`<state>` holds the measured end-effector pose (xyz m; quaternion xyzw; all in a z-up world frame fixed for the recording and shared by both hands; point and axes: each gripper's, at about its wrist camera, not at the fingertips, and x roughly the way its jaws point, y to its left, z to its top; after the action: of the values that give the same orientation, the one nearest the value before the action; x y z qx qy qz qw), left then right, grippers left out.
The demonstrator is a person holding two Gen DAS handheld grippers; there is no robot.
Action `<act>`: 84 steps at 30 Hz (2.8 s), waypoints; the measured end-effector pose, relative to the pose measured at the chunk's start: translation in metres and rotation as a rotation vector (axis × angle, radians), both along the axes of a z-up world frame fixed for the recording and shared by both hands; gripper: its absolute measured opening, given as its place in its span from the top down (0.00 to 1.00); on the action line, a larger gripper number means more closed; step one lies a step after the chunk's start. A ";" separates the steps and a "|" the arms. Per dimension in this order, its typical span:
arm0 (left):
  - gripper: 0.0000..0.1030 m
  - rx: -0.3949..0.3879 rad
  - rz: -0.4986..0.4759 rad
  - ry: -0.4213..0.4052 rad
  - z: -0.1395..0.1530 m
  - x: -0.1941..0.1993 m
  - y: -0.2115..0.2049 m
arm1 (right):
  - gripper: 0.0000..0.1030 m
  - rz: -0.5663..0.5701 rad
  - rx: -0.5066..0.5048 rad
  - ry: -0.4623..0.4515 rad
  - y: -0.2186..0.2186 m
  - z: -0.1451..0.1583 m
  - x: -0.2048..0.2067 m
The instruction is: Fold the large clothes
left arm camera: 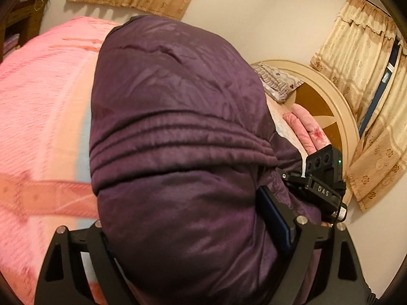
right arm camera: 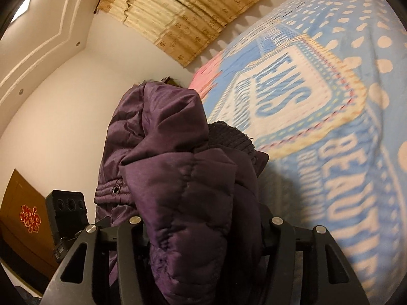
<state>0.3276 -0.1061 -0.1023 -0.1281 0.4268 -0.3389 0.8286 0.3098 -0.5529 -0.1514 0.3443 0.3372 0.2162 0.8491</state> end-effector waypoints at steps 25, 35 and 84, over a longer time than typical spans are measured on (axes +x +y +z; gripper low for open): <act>0.12 0.042 0.225 -0.080 0.021 -0.061 0.075 | 0.46 0.242 0.009 -0.034 0.163 0.016 -0.015; 0.12 0.041 0.281 -0.095 0.020 -0.078 0.091 | 0.46 0.297 0.009 -0.034 0.202 0.015 -0.005; 0.00 -0.005 0.602 0.097 -0.022 -0.158 0.152 | 0.36 0.641 -0.188 0.028 0.417 -0.020 0.072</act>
<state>0.1693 0.0458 -0.1244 -0.2667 0.4079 -0.0724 0.8702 0.3822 -0.1362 -0.1716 0.1440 0.4584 0.4355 0.7612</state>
